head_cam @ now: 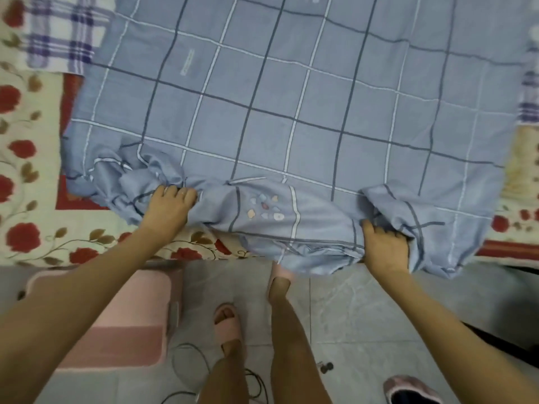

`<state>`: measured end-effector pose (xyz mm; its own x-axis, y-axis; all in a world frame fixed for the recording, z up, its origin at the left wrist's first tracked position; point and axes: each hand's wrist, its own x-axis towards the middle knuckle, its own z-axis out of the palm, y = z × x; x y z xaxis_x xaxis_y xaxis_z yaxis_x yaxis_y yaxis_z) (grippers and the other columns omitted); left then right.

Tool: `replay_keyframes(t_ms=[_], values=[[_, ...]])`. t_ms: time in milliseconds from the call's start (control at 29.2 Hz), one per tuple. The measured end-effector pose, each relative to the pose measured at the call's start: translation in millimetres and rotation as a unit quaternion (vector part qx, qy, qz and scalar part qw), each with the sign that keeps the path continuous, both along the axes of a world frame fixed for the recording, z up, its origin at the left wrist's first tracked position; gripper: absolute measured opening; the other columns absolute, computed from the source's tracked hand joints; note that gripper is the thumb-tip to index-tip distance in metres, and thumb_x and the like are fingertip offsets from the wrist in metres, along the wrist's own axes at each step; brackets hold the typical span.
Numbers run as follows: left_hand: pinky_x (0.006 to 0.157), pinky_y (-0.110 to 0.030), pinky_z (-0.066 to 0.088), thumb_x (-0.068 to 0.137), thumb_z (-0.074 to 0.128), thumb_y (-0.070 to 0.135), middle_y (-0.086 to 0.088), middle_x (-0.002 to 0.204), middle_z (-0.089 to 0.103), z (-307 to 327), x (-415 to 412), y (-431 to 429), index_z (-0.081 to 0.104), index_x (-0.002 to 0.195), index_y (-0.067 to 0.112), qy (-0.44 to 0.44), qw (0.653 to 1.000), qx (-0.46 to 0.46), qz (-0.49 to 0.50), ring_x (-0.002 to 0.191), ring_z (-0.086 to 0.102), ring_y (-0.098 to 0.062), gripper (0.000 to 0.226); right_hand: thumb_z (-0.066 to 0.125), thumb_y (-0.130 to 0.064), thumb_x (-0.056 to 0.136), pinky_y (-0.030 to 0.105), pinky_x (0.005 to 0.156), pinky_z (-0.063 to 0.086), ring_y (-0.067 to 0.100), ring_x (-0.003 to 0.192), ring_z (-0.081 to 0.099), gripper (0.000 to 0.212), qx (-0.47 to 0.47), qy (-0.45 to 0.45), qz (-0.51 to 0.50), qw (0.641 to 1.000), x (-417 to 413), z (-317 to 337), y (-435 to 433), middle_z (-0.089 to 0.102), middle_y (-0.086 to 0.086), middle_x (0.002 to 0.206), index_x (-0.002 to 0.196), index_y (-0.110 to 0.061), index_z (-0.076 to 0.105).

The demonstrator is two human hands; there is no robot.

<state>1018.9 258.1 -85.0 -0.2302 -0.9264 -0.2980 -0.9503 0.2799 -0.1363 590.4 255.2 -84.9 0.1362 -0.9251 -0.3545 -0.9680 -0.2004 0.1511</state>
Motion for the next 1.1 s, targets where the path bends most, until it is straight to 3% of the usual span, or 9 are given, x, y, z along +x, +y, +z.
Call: replay_keyframes(t_ms=[240,377,548,617,720,891,925,1028,1097], values=[[0.048,-0.033,0.048,0.019,0.093,0.022,-0.016,0.060,0.062,91.2,2.2,82.7,0.064,0.091,0.000,0.026,0.994,0.099,-0.033,0.051,0.061,-0.030,0.081,0.091,-0.006,0.039,0.038,0.047,0.051,0.031,0.048,0.062,0.050,0.024,0.053,0.030,0.998,4.5,106.1,78.6,0.063,0.016,0.058,0.084,-0.002,0.069],[0.090,-0.037,0.046,0.086,0.061,0.024,-0.014,0.124,0.059,179.5,-13.8,131.6,0.038,0.137,0.005,-0.090,0.970,0.215,-0.066,0.113,0.057,-0.028,0.059,0.045,-0.030,0.097,0.036,0.090,0.044,0.029,0.110,0.059,0.057,0.198,0.145,0.022,0.969,7.8,193.1,134.9,0.059,0.012,0.125,0.149,-0.023,0.021],[0.094,-0.035,0.045,0.080,0.069,0.029,-0.006,0.126,0.058,228.1,-13.1,194.7,0.050,0.128,0.014,-0.140,0.910,0.384,-0.070,0.116,0.056,-0.024,0.054,0.051,-0.026,0.093,0.038,0.094,0.043,0.028,0.120,0.052,0.073,0.341,0.176,0.029,0.923,7.7,245.7,203.5,0.046,0.010,0.142,0.151,-0.027,0.008],[0.092,-0.034,0.047,0.081,0.069,0.029,-0.006,0.124,0.061,236.2,-11.5,215.8,0.056,0.125,0.014,-0.139,0.897,0.415,-0.057,0.109,0.059,-0.023,0.048,0.057,-0.018,0.089,0.037,0.085,0.047,0.028,0.112,0.056,0.064,0.386,0.181,0.041,0.904,6.9,255.8,229.5,0.052,0.010,0.135,0.146,-0.022,0.029],[0.075,-0.031,0.047,0.085,0.063,0.024,-0.010,0.115,0.064,265.1,-18.3,228.6,0.059,0.118,0.008,-0.122,0.876,0.466,-0.022,0.084,0.056,-0.021,0.037,0.069,-0.013,0.071,0.029,0.065,0.049,0.020,0.078,0.060,0.031,0.491,0.134,-0.014,0.861,4.6,278.5,249.1,0.067,0.008,0.096,0.101,-0.007,0.066],[0.068,-0.030,0.036,0.084,0.064,0.017,-0.009,0.082,0.050,324.6,-48.6,235.9,0.053,0.094,0.004,-0.093,0.843,0.530,0.005,0.071,0.045,-0.021,0.020,0.066,-0.016,0.065,0.021,0.053,0.045,0.013,0.049,0.052,0.012,0.625,0.047,-0.120,0.770,-40.4,332.8,244.5,0.058,0.001,0.054,0.063,-0.009,0.056],[0.069,-0.029,0.037,0.083,0.065,0.018,-0.010,0.086,0.053,336.5,-52.8,227.7,0.056,0.097,0.004,-0.061,0.853,0.519,0.021,0.075,0.047,-0.022,0.022,0.069,-0.018,0.061,0.023,0.055,0.046,0.014,0.054,0.054,0.013,0.610,0.033,-0.129,0.781,-51.9,346.8,232.5,0.060,0.003,0.061,0.066,-0.010,0.060],[0.060,-0.025,0.040,0.080,0.069,0.017,-0.008,0.077,0.059,402.0,-75.8,158.4,0.061,0.083,0.008,0.138,0.936,0.293,0.135,0.065,0.050,-0.019,0.013,0.067,-0.009,0.071,0.024,0.056,0.047,0.018,0.065,0.057,0.022,0.366,-0.099,-0.123,0.917,-105.9,407.5,140.6,0.064,0.007,0.078,0.093,-0.007,0.065],[0.053,-0.026,0.038,0.082,0.065,0.013,-0.004,0.065,0.051,441.5,-83.1,117.4,0.048,0.066,0.015,0.176,0.957,0.176,0.146,0.058,0.045,-0.017,0.023,0.063,-0.005,0.076,0.031,0.060,0.049,0.022,0.070,0.058,0.029,0.257,-0.164,-0.112,0.946,-112.8,436.7,96.1,0.064,0.010,0.083,0.105,-0.005,0.060]])
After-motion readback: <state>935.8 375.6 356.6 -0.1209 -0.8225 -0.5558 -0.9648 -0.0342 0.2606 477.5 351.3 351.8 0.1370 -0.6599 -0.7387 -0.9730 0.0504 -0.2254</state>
